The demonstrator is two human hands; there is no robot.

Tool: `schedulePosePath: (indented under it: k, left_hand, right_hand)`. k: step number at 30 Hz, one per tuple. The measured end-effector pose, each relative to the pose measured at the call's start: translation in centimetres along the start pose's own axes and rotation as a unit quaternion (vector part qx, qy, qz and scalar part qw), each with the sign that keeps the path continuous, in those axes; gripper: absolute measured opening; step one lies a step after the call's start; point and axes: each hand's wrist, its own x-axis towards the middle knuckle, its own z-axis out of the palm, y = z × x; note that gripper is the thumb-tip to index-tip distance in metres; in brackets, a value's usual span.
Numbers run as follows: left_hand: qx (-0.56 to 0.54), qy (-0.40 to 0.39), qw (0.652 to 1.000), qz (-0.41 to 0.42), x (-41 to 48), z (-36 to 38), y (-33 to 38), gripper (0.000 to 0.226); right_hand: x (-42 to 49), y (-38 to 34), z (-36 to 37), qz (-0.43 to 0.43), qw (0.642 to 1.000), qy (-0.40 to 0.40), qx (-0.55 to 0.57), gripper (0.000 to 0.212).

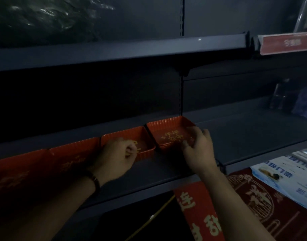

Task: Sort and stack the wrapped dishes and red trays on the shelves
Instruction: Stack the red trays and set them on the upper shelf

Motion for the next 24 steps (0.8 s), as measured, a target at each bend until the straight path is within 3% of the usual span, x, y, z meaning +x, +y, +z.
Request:
schedulePosePath:
  k: [6, 10, 12, 15, 20, 24]
  left_hand:
    - [-0.011, 0.026, 0.999, -0.029, -8.2, -2.5, -4.5, 0.016]
    - [-0.055, 0.05, 0.995, -0.068, -10.9, -1.7, -5.4, 0.019]
    - [-0.087, 0.065, 0.99, -0.09, -11.4, -1.2, -5.8, 0.021]
    - [-0.099, 0.056, 0.989, -0.094, -11.7, -0.7, -6.9, 0.026]
    - [-0.044, 0.066, 0.99, -0.116, -12.5, -1.6, -9.3, 0.043]
    - [-0.097, 0.072, 0.985, -0.122, -13.6, -2.3, -9.9, 0.054]
  right_hand:
    - [-4.0, -5.3, 4.6, -0.016, 0.981, -0.188, -0.036, 0.043]
    - [-5.6, -5.1, 6.2, -0.026, 0.98, -0.178, -0.088, 0.07]
    - [-6.4, -4.9, 6.8, -0.036, 0.965, -0.18, -0.186, 0.091]
    - [-6.8, -5.7, 7.8, 0.007, 0.949, -0.181, -0.257, 0.104]
    - [-7.1, -6.2, 9.5, 0.017, 0.937, -0.184, -0.298, 0.095]
    - [-7.5, -6.9, 9.7, 0.017, 0.946, -0.151, -0.287, 0.074]
